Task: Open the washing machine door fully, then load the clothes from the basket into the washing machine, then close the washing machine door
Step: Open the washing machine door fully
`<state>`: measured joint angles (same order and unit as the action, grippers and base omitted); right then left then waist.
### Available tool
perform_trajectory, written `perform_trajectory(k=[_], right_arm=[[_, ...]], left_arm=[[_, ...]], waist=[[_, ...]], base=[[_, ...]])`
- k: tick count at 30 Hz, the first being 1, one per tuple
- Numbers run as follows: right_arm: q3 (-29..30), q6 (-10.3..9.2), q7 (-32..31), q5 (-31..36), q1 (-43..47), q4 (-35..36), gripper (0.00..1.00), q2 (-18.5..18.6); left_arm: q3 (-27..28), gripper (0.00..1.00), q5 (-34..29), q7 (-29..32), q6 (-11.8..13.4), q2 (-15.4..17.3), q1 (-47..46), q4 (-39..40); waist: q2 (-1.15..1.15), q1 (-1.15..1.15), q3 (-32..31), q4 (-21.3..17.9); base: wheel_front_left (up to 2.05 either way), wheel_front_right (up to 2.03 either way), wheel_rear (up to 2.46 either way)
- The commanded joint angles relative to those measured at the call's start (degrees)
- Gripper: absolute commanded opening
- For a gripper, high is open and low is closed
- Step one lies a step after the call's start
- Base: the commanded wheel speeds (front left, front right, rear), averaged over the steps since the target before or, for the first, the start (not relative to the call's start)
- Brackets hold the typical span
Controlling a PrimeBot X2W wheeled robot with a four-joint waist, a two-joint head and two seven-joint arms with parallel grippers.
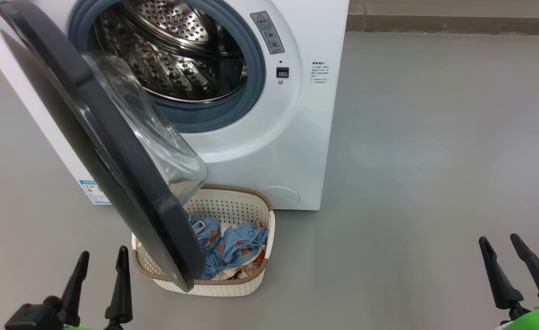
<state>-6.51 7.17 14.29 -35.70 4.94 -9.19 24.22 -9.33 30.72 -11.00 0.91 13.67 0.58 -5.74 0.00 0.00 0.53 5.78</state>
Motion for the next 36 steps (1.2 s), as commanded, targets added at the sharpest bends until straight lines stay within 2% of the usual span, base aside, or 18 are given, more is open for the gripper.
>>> perform_trajectory(k=[1, 6, 7, 8, 11, 15, 18, 21, 24, 29, 36], right_arm=[[0.03, 0.32, 0.71, 0.05, -0.41, 1.42, 1.0, 1.53], [0.16, 0.32, 0.71, 0.49, -0.76, 1.39, 1.0, 1.4], [0.22, 0.32, 0.71, 0.52, -0.78, 1.41, 1.0, 1.39], [0.27, 0.32, 0.71, 0.56, -0.78, 1.41, 1.0, 1.41], [0.4, 0.32, 0.71, 0.56, -0.68, 1.4, 1.0, 1.49], [0.75, 0.32, 0.71, 0.51, -0.52, 1.35, 1.0, 1.5], [0.88, 0.32, 0.71, 0.79, -0.55, 1.5, 1.0, 1.31], [0.71, 0.32, 0.71, 0.92, -1.0, 1.56, 1.0, 1.28], [0.79, 0.32, 0.71, 0.81, -1.42, 1.58, 1.0, 1.03], [0.77, 0.32, 0.71, 0.7, -1.77, 1.55, 1.0, 1.01], [0.41, 0.32, 0.71, 0.74, -2.24, 1.37, 1.0, 1.18]], left_arm=[[2.22, 1.0, 0.87, -0.62, 0.55, 1.4, -1.29, 1.84], [4.23, 1.0, 1.44, -1.55, 1.82, 1.13, -2.58, 3.76], [4.75, 0.48, 1.62, -1.71, 2.09, 1.11, -2.97, 4.85], [5.18, 0.0, 1.59, -1.83, 2.35, 1.25, -3.42, 6.28], [5.49, 0.0, 0.33, -1.71, 3.39, 2.02, -4.96, 12.52], [2.96, 0.0, -1.45, 1.12, 4.15, 2.19, -7.22, 23.98], [-0.93, 0.0, -1.96, 4.32, 4.37, 0.95, -8.92, 31.07], [-6.04, 0.0, -2.36, 7.65, 4.08, -0.66, -10.26, 34.55], [-10.28, 0.0, -2.11, 9.41, 3.51, -2.54, -11.2, 34.06], [-14.3, 0.0, 0.29, 9.31, 1.82, -5.58, -11.72, 28.03], [-14.46, 0.0, 3.05, 6.78, 0.55, -7.33, -12.18, 17.73]], waist=[[0.0, 0.0, 0.28, -0.16], [0.0, 0.0, 0.43, -0.36], [0.0, 0.0, 0.46, -0.39], [0.0, 0.0, 0.48, -0.42], [0.0, 0.0, 0.47, -0.56], [0.0, 0.0, 0.57, -0.79], [0.0, 0.0, 0.73, -0.98], [0.0, 0.0, 1.05, -1.28], [0.0, 0.0, 1.22, -1.53], [0.0, 0.0, 1.58, -1.94], [0.0, 0.0, 2.06, -2.53]], base=[[0.0, 0.0, 0.0], [0.0, 0.0, 0.0], [0.0, 0.0, 0.0], [0.0, 0.0, 0.0], [0.0, 0.0, 0.0], [0.0, 0.0, 0.0], [0.0, 0.0, 0.0], [0.0, 0.0, 0.0], [0.0, 0.0, 0.0], [0.0, 0.0, 0.0], [0.0, 0.0, 0.0]])
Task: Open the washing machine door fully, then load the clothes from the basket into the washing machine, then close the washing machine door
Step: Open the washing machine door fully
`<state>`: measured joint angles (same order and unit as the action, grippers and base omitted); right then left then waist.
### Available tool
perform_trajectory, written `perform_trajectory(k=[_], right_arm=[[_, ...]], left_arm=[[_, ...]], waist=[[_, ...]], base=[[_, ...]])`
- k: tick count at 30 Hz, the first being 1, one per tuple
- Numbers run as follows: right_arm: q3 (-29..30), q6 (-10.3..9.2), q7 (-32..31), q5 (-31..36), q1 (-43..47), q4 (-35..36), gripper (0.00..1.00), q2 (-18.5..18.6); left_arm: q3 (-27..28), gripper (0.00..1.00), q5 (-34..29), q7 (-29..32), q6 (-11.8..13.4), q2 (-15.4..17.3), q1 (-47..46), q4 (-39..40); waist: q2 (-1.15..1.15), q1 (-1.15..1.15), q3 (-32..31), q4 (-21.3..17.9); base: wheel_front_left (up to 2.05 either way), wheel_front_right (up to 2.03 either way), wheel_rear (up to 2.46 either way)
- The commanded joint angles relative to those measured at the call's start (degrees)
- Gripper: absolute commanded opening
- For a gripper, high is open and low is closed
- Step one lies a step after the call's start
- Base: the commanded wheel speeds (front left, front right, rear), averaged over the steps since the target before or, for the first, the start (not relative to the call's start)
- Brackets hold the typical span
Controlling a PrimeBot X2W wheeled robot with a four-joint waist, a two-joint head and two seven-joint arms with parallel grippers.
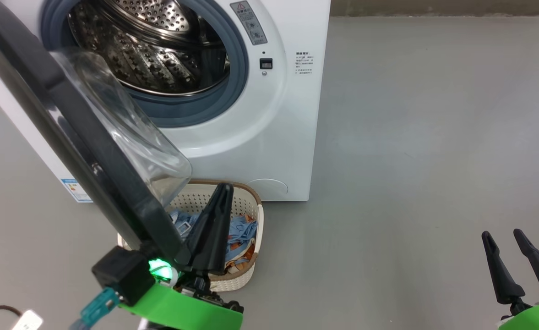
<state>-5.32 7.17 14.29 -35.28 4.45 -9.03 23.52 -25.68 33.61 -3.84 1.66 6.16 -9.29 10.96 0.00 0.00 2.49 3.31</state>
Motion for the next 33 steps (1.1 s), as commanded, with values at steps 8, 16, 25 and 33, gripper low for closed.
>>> perform_trajectory(k=[8, 16, 25, 33], right_arm=[[-0.7, 0.32, 0.71, 0.67, -1.84, 1.13, 1.0, 1.95], [-0.97, 0.32, 0.71, 0.68, -1.79, 1.11, 1.0, 2.15], [-1.09, 0.32, 0.71, 0.72, -1.68, 1.39, 1.0, 2.18], [-0.67, 0.32, 0.71, 1.06, -1.27, 1.9, 1.0, 2.19]], left_arm=[[3.19, 0.0, 1.94, -3.19, -1.47, -0.06, -2.7, -7.7], [3.97, 0.0, 2.84, -4.07, -1.31, -0.24, -3.1, -12.26], [5.25, 0.0, 3.42, -5.45, -1.02, 0.13, -3.6, -16.54], [6.45, 0.0, 4.08, -6.54, -0.78, 0.48, -3.86, -18.87]], waist=[[0.0, 0.0, 0.19, -0.06], [0.0, 0.0, -0.17, 0.12], [0.0, 0.0, -0.13, 0.29], [0.0, 0.0, -0.06, 0.53]], base=[[0.0, 0.0, 0.0], [0.0, 0.0, 0.0], [0.0, 0.0, 0.0], [0.0, 0.0, 0.0]])
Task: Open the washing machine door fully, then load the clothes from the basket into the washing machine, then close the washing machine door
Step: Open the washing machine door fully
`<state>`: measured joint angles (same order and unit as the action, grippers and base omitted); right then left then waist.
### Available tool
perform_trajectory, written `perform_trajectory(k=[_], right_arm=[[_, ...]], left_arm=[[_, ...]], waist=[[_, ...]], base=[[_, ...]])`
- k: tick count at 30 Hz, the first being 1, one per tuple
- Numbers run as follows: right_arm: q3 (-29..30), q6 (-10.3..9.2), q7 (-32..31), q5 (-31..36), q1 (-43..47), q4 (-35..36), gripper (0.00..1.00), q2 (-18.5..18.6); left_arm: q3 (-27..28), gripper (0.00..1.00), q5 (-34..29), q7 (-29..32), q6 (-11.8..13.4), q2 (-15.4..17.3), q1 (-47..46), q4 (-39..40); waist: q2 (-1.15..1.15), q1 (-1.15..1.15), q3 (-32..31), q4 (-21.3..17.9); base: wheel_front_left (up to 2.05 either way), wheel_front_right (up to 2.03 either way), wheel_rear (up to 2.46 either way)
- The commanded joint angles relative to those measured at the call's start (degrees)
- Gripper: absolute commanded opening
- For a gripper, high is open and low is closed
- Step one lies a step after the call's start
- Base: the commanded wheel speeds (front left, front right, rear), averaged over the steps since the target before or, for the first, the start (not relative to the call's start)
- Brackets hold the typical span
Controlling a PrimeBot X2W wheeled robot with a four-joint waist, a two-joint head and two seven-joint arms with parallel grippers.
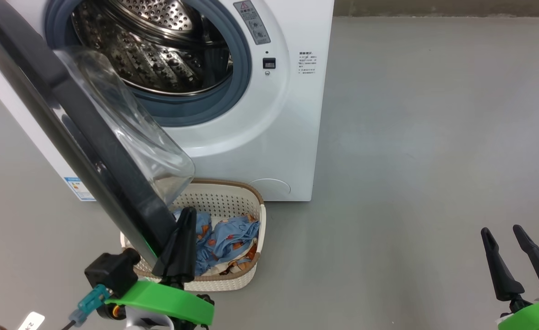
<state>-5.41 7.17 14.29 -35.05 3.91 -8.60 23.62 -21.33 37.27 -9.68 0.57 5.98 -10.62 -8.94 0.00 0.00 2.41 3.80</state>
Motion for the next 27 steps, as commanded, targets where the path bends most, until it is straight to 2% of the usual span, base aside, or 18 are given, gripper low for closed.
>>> perform_trajectory(k=[1, 27], right_arm=[[-0.53, 0.32, 0.71, 0.88, -0.68, 1.51, 1.0, 2.1], [-0.22, 0.32, 0.71, 1.35, -0.23, 2.15, 1.0, 2.2]], left_arm=[[2.21, 0.0, 0.47, -0.78, 0.35, 0.73, -2.57, 0.83], [4.26, 0.0, 1.72, -1.6, 1.82, 2.98, -0.43, 0.29]], waist=[[0.0, 0.0, 0.04, 0.1], [0.0, 0.0, -0.73, 3.17]], base=[[0.0, 0.0, 0.0], [0.0, 0.0, 0.0]])
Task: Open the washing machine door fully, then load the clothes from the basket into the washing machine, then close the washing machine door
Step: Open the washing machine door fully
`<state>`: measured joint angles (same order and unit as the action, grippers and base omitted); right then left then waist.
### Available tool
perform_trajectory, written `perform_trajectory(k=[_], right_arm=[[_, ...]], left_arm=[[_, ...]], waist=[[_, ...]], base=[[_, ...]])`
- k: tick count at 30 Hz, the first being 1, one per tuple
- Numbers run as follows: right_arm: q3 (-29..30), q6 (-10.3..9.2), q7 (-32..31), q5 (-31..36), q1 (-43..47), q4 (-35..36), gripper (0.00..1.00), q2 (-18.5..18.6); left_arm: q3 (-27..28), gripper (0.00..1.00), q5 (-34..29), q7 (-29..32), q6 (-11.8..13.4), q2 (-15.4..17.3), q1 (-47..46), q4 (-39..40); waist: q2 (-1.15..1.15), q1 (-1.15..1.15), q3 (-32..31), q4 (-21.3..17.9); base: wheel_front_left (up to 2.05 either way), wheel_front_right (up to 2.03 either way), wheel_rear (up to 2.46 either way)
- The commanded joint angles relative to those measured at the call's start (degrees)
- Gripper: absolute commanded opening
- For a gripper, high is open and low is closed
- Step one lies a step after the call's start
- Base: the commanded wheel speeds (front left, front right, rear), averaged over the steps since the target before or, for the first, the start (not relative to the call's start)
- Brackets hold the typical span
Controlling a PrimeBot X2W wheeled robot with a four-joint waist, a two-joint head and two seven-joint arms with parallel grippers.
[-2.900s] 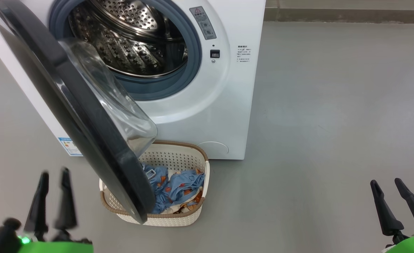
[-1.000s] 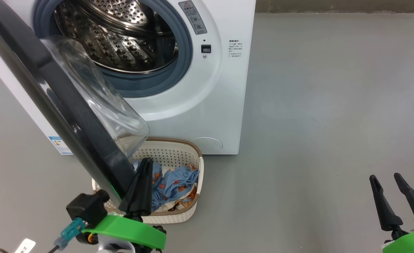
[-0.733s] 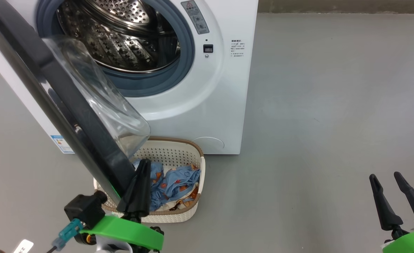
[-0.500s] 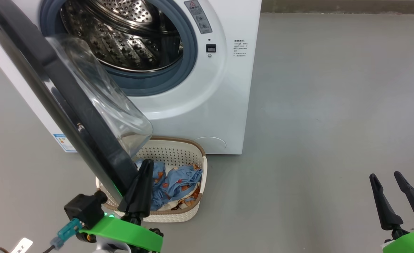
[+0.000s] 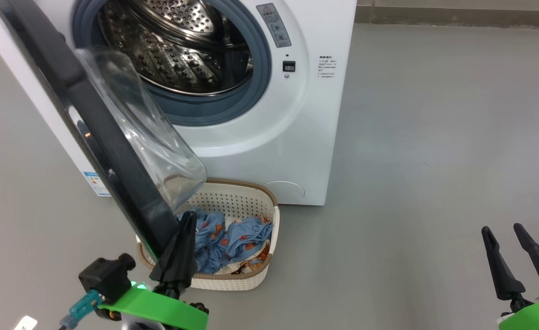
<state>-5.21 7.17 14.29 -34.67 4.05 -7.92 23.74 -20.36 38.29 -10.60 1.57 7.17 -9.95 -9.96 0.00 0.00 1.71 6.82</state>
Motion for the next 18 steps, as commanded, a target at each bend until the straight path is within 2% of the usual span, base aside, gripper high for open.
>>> perform_trajectory(k=[1, 18], right_arm=[[-0.4, 0.32, 0.71, 0.98, -0.36, 1.49, 1.0, 2.07], [-0.11, 0.32, 0.71, 0.95, 0.72, 1.48, 1.0, 1.74]], left_arm=[[3.43, 0.0, 0.8, -0.72, 0.93, 1.85, -0.95, 1.41], [4.85, 0.0, 1.38, -0.8, 2.81, 3.81, 2.82, 3.81]], waist=[[0.0, 0.0, -0.02, 0.35], [0.0, 0.0, -1.5, 5.47]], base=[[0.0, 0.0, 0.0], [0.0, 0.0, 0.0]])
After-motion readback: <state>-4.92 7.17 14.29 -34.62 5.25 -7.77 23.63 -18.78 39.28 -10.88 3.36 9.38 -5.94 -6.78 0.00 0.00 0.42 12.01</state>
